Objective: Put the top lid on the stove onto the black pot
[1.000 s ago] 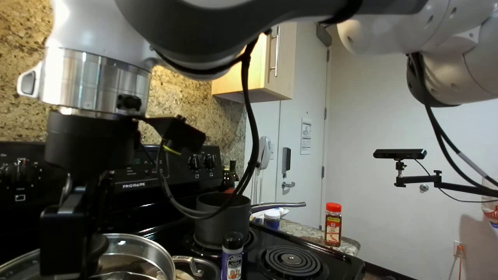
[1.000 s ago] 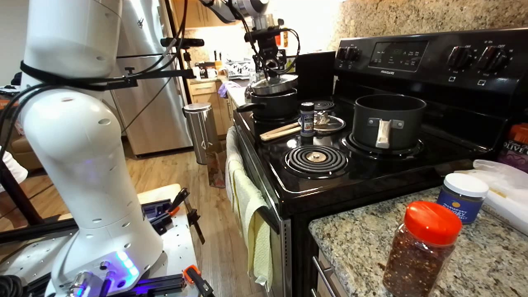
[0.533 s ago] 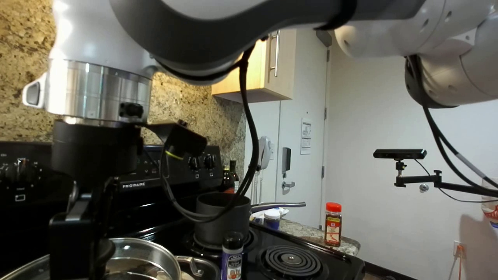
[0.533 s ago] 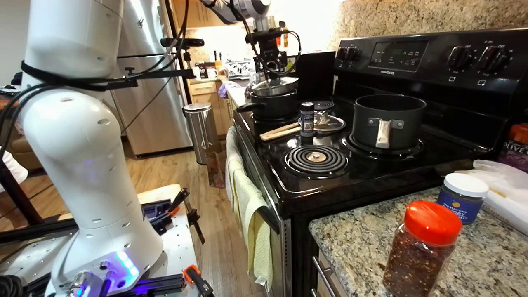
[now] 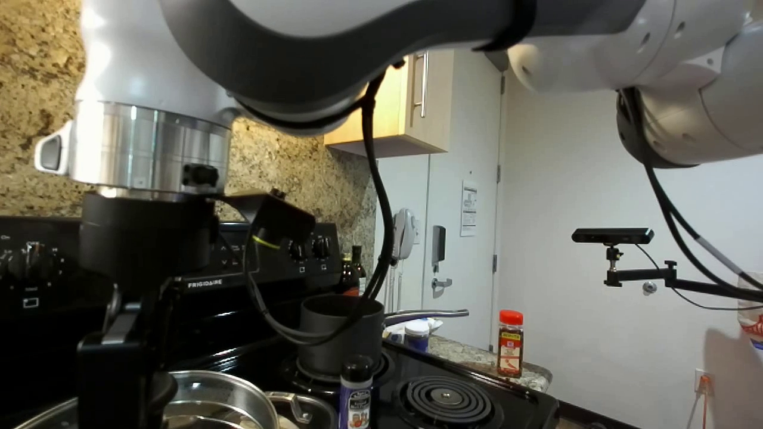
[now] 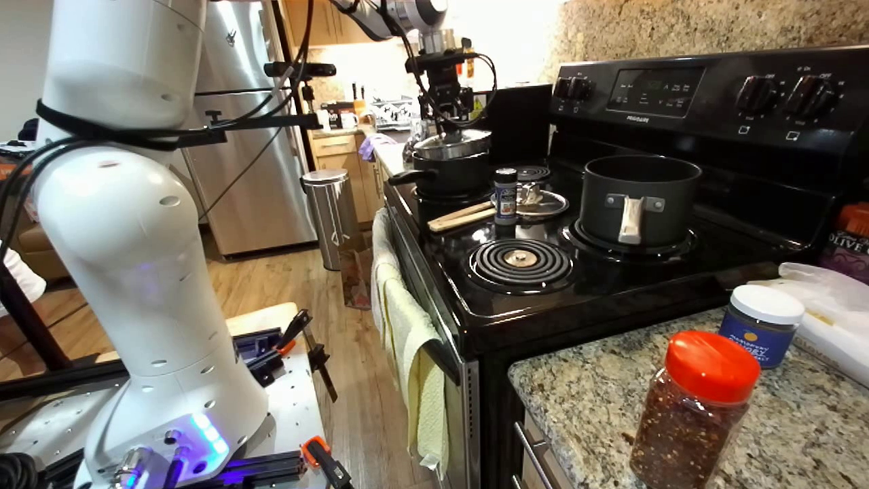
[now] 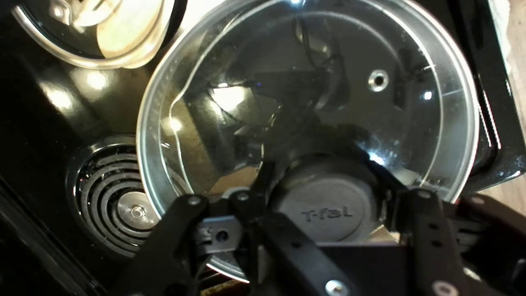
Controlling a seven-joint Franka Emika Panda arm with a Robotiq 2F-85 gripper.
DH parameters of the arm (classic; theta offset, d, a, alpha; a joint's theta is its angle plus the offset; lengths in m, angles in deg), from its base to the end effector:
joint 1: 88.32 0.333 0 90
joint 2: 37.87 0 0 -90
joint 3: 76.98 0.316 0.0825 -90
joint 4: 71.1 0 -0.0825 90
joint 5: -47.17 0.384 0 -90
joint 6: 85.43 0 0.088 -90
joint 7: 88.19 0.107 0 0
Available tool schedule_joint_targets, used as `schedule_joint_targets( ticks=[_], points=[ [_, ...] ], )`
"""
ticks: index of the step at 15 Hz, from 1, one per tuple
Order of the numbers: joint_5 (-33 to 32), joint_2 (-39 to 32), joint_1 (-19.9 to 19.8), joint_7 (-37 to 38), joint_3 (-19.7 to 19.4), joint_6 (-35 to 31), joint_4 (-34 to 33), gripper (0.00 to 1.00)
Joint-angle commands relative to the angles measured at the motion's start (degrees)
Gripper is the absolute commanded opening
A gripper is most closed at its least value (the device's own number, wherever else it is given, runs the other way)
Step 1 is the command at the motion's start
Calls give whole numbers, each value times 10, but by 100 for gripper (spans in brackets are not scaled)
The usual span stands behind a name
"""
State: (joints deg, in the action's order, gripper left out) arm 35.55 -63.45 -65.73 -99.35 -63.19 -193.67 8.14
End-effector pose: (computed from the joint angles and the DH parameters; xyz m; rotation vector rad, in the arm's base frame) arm 0.5866 0.3763 0.4694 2.7851 1.2770 0.1394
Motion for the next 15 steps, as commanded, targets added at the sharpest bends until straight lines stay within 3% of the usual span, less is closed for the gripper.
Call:
schedule_joint_targets(
  ticks=[1, 15],
  points=[
    [24, -12, -10, -35, 13, 9, -22, 32],
    [59, -22, -22, -52, 13, 5, -21, 32]
  ],
)
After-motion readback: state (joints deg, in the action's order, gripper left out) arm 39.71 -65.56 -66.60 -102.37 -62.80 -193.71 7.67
